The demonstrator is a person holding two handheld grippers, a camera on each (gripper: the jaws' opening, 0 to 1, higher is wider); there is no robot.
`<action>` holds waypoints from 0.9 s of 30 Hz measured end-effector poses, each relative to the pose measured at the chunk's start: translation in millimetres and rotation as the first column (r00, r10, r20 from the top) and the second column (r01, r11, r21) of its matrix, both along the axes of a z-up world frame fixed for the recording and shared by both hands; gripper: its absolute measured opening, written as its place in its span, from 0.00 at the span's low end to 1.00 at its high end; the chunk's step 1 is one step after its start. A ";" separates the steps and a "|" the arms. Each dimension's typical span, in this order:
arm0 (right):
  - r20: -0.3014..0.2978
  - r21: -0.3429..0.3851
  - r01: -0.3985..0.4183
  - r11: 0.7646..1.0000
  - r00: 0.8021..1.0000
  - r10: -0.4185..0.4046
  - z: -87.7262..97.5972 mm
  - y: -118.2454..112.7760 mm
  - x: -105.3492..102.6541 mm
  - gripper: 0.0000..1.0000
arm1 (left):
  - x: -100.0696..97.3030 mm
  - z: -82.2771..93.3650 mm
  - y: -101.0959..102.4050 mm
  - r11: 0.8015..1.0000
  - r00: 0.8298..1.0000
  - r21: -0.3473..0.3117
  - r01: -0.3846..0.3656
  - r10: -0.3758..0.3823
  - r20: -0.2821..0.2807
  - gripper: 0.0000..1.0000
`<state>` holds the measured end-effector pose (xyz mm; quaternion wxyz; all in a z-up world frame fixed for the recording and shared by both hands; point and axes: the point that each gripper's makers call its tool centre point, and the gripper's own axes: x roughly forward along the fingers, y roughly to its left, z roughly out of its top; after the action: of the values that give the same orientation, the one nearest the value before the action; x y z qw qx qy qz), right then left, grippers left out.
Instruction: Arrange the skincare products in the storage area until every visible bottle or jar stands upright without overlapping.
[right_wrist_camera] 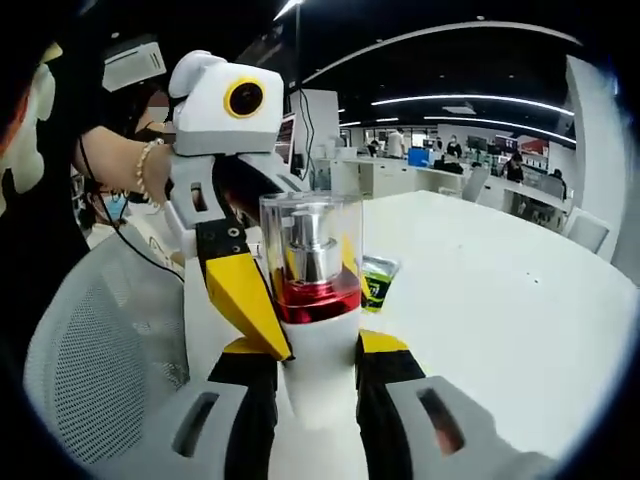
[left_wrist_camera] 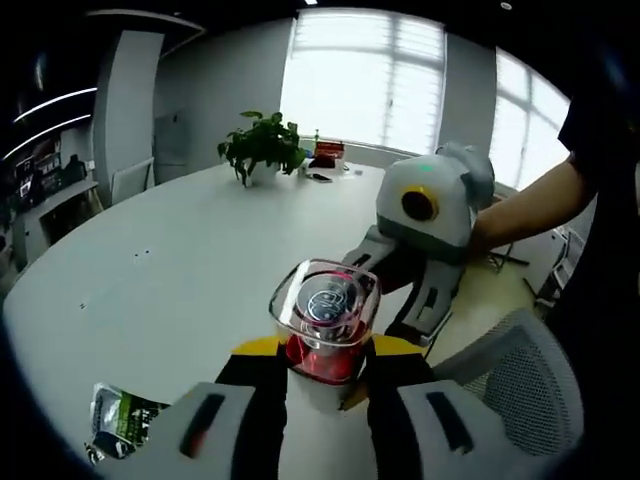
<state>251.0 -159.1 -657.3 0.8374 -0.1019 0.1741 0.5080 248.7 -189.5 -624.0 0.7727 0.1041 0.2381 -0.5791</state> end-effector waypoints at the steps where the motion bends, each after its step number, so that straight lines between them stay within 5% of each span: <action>1: 0.001 0.000 0.000 1.000 1.000 0.000 -1.8 -0.4 1.0 0.29 | 1.2 -1.8 -0.1 1.000 1.000 0.005 0.000 0.000 0.002 0.26; 10: 0.000 -0.001 -0.014 1.000 1.000 0.014 -21.8 -6.0 10.5 0.29 | 13.7 -24.8 -1.4 0.999 1.000 0.051 -0.011 0.010 0.016 0.26; 27: 0.028 -0.029 -0.038 0.999 0.999 0.039 -28.6 -8.0 32.5 0.30 | 38.1 -33.4 -5.6 0.999 0.998 0.040 -0.023 0.020 0.058 0.26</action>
<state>283.6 -167.2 -685.8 0.8282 -0.1247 0.1673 0.5201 286.8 -195.1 -657.5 0.7831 0.1339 0.2286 -0.5626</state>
